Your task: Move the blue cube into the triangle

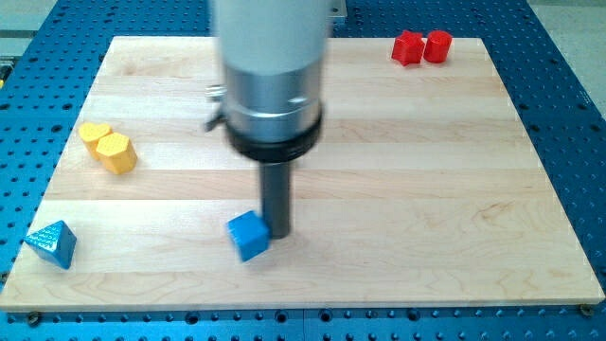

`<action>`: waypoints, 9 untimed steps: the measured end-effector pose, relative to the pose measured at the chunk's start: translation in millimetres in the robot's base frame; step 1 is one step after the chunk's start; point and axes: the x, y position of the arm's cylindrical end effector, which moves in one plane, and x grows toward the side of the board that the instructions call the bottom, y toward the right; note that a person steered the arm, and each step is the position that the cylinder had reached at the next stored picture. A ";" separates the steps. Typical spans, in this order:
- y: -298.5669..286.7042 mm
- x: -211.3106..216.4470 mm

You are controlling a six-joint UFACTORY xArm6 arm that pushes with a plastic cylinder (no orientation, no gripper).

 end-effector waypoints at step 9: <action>-150.0 56.8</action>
